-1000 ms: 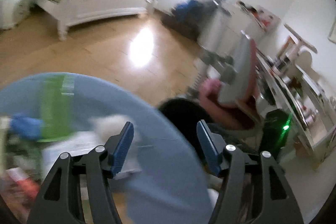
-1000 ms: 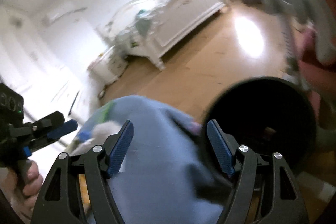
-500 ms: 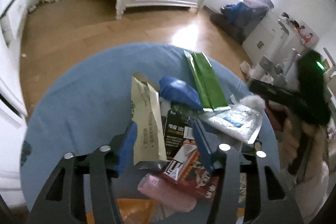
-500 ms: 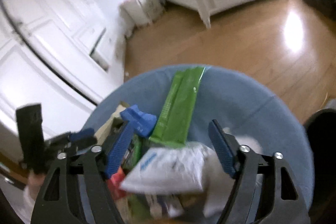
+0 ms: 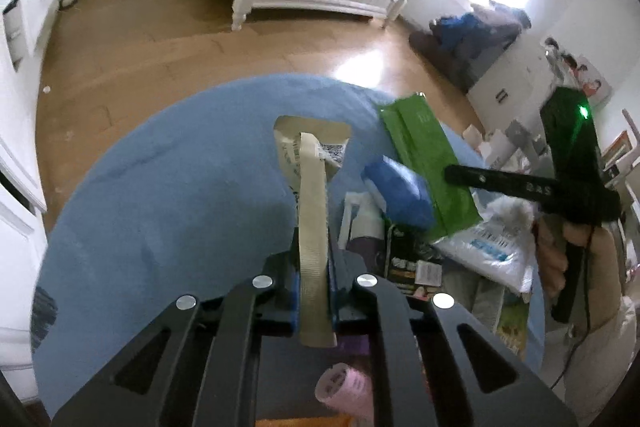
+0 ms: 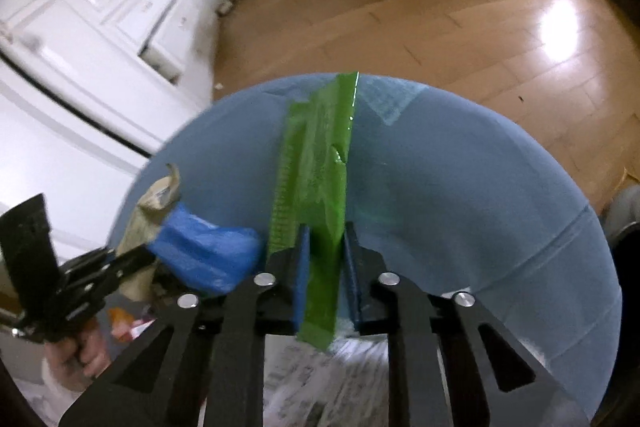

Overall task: Collect trash
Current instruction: 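Grasp the beige paper strip with the left tool while the right tool grasps the green packet, then move both tools over the black bin and open them to drop the items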

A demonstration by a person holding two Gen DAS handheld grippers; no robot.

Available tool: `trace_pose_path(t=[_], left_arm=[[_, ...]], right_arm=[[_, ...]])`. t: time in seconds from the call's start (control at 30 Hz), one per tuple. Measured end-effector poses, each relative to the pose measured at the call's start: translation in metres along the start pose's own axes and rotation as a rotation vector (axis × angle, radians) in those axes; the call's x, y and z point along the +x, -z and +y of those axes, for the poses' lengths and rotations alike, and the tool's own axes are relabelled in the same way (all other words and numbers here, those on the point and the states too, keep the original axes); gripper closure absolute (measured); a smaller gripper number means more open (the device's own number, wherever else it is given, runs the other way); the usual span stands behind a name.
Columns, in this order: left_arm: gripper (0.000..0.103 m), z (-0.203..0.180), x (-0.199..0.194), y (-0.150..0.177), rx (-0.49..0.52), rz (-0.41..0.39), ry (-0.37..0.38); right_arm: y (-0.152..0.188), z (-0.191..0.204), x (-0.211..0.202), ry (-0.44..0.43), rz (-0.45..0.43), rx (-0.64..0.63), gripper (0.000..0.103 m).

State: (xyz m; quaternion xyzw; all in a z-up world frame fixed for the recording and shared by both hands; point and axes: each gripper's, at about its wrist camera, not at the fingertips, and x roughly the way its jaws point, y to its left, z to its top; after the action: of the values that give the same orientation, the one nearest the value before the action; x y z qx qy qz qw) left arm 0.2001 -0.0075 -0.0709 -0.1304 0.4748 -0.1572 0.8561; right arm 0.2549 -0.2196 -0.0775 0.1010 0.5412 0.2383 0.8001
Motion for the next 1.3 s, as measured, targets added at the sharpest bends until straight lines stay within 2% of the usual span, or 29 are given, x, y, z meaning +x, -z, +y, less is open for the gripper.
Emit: trace_pose_path(t=[0.13,0.23,0.3,0.4,0.5,0.6,0.77,0.97,1.17,1.3], left_arm=[[0.093,-0.013,-0.035,-0.001,-0.006,-0.101,0.016],[0.093,-0.043,-0.065,-0.003,0.021,-0.179,0.053],[0.093,-0.064,-0.078,-0.003,0.048,-0.216,0.078],[0.093,-0.112,-0.091,-0.005,0.107,-0.251,0.151],[0.093,-0.156,-0.086,-0.002,0.16,-0.267,0.199],[0.093,-0.207,-0.066,0.0,0.211,-0.237,0.261],[0.093,-0.275,-0.022,0.005,0.285,-0.166,0.349],[0.093,-0.34,0.048,0.012,0.335,-0.033,0.435],[0.092,-0.377,0.105,0.028,0.353,0.074,0.45],[0.092,-0.383,0.128,0.039,0.35,0.12,0.429]], right_arm=[[0.016,0.015,-0.054,-0.092,-0.165,-0.045,0.094],[0.034,0.027,-0.104,-0.091,-0.308,-0.103,0.094],[0.055,0.034,-0.139,-0.05,-0.426,-0.146,0.094],[0.078,0.029,-0.179,-0.002,-0.545,-0.156,0.094],[0.109,0.006,-0.221,0.084,-0.663,-0.122,0.094],[0.138,-0.026,-0.253,0.145,-0.734,-0.068,0.094],[0.173,-0.085,-0.293,0.267,-0.8,0.019,0.094],[0.212,-0.162,-0.307,0.378,-0.807,0.151,0.094],[0.231,-0.222,-0.286,0.393,-0.752,0.267,0.094],[0.241,-0.245,-0.266,0.387,-0.715,0.297,0.094]])
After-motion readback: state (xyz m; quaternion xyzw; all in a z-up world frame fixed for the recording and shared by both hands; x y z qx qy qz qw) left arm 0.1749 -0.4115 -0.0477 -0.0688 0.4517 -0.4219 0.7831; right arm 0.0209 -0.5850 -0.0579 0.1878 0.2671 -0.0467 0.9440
